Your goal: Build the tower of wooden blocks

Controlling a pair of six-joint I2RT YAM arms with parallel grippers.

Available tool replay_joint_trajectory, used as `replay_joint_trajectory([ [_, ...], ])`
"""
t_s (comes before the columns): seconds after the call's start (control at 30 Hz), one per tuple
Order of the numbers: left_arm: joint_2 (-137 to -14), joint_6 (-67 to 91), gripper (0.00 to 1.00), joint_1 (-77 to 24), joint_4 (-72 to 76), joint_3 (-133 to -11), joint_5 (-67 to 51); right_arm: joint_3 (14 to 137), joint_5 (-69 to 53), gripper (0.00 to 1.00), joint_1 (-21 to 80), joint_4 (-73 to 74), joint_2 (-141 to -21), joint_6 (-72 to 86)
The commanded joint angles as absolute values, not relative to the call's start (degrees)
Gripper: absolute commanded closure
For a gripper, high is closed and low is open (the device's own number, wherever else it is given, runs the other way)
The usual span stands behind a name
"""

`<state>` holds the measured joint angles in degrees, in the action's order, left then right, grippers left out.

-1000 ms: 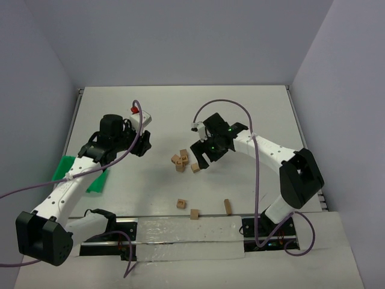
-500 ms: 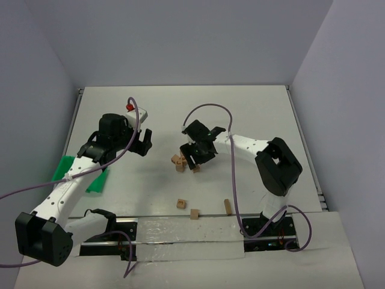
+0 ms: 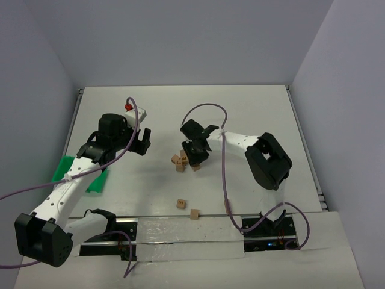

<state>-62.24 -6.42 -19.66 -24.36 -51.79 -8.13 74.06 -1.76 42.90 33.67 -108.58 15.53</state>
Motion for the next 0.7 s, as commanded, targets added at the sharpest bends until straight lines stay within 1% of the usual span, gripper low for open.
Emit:
replay_joint_trajectory([
  [0.0,-61.11,-5.77,0.07,-19.31,-22.65,-54.14,-7.56,77.53,-1.59,1.00,40.90,34.55,-109.74,17.35],
  [0.17,-61.33,-5.36,0.06,-19.25,-22.92,-54.76,-6.80,79.21,-0.44,1.00,36.90,35.58,-109.42,18.02],
  [0.4,-62.49,-5.32,0.06,-19.25,-21.93,-54.54,-6.02,82.71,1.67,1.00,36.21,37.05,-111.76,19.29],
  [0.57,-62.65,-5.81,0.06,-19.25,-22.51,-55.01,-4.91,84.02,2.45,0.95,35.93,37.90,-114.37,20.40],
  [0.67,-62.05,-5.89,0.06,-19.25,-22.52,-54.56,-5.02,84.48,1.85,0.88,35.33,38.34,-115.25,20.75],
])
